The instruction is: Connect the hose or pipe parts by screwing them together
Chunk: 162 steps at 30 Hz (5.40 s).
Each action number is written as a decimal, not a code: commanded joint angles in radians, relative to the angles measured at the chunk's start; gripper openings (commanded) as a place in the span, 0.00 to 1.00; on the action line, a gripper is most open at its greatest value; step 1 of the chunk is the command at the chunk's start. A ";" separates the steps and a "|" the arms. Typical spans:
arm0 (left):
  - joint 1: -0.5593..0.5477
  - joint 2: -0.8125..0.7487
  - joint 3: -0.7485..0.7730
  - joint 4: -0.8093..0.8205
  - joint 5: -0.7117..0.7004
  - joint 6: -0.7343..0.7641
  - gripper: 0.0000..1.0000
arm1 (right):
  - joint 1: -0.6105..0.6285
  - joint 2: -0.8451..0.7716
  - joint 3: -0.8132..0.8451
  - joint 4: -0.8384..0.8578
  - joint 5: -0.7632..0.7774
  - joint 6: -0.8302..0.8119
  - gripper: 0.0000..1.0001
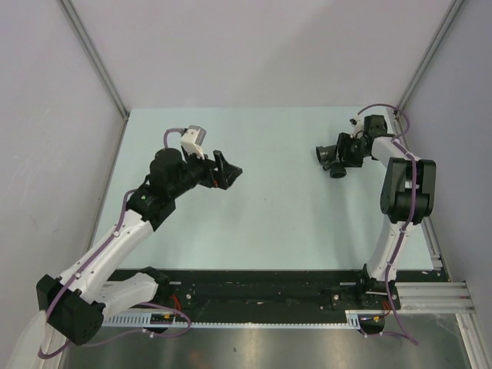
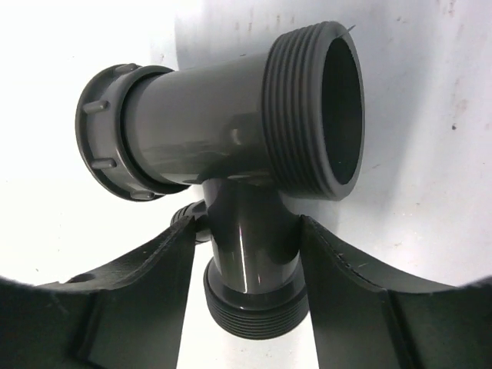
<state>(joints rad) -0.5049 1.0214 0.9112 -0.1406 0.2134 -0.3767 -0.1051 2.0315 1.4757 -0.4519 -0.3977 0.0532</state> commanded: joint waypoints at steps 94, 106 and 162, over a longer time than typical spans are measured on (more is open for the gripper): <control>0.088 0.100 -0.031 -0.128 0.214 -0.071 0.91 | 0.755 -0.467 -0.584 0.404 -0.141 -0.438 0.33; 0.063 0.242 -0.078 -0.134 0.195 -0.122 0.79 | 0.797 -0.600 -0.660 0.501 -0.059 -0.290 0.62; -0.142 0.307 0.006 -0.091 0.155 -0.059 0.00 | 0.759 -0.768 -0.851 0.762 -0.200 -0.165 1.00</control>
<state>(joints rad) -0.6231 1.3891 0.9287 -0.2516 0.3943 -0.4694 0.6468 1.2545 0.6258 0.2710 -0.5213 -0.0475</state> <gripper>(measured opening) 0.010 0.982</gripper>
